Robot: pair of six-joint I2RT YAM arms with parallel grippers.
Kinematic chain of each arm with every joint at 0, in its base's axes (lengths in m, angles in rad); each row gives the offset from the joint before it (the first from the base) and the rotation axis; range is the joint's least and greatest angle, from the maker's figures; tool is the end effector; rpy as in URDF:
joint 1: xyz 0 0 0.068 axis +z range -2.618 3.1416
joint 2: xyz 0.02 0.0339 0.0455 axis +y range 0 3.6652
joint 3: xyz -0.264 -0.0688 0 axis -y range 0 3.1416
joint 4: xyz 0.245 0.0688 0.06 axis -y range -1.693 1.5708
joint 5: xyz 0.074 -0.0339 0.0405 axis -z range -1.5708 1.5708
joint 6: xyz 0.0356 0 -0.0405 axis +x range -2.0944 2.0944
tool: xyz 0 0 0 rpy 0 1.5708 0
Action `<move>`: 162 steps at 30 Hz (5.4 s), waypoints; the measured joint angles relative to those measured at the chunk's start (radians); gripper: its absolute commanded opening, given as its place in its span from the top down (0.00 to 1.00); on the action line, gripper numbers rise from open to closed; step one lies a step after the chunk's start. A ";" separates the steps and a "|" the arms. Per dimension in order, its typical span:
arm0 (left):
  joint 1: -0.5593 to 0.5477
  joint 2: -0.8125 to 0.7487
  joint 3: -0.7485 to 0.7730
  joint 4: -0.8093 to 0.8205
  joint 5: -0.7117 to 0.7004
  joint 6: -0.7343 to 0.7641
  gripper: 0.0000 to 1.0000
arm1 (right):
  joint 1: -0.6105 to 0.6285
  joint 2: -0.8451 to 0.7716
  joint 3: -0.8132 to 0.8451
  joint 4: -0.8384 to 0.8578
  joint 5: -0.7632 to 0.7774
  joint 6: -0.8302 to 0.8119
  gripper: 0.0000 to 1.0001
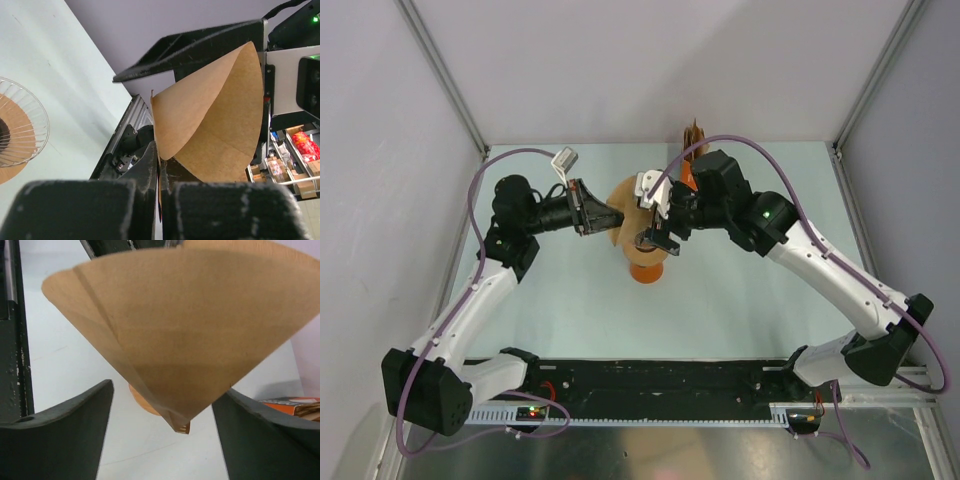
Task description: Place the coffee filter in the dripper
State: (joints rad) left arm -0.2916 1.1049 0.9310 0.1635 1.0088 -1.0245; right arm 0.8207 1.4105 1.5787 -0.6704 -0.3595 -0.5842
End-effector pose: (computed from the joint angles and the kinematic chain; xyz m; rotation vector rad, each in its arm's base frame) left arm 0.2270 -0.0996 0.3651 0.2535 1.8870 -1.7410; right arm 0.1977 0.2305 0.4226 -1.5047 1.4337 0.5171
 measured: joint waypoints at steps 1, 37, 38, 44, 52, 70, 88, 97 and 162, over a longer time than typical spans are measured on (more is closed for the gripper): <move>0.000 0.000 0.000 0.005 0.002 -0.005 1.00 | 0.001 0.002 0.004 0.000 -0.005 -0.003 0.29; -0.007 0.031 -0.002 0.060 0.028 -0.069 1.00 | -0.012 0.004 0.084 -0.060 -0.101 -0.045 0.26; -0.007 0.032 -0.002 0.061 0.028 -0.075 1.00 | -0.012 0.004 0.084 -0.060 -0.097 -0.051 0.23; -0.007 0.047 -0.002 0.076 0.035 -0.112 1.00 | 0.020 0.003 0.084 -0.057 -0.002 -0.097 0.20; -0.008 0.061 -0.002 0.114 0.047 -0.159 1.00 | 0.042 0.003 0.084 -0.051 0.050 -0.126 0.47; -0.009 0.080 -0.006 0.170 0.070 -0.219 1.00 | 0.043 0.002 0.074 -0.052 0.073 -0.158 0.05; -0.024 0.100 -0.008 0.259 0.095 -0.310 1.00 | 0.068 0.003 0.071 -0.037 0.103 -0.184 0.58; -0.025 0.104 -0.008 0.270 0.095 -0.313 1.00 | 0.066 0.002 0.073 -0.045 0.090 -0.184 0.62; -0.246 -0.010 0.372 -0.756 -0.158 1.130 0.43 | -0.077 0.013 0.022 -0.185 -0.595 0.061 0.91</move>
State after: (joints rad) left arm -0.5381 1.0954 1.3025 -0.5926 0.8513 0.1059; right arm 0.7441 1.4235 1.6009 -0.8555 -0.9546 -0.5236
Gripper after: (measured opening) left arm 0.716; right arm 0.076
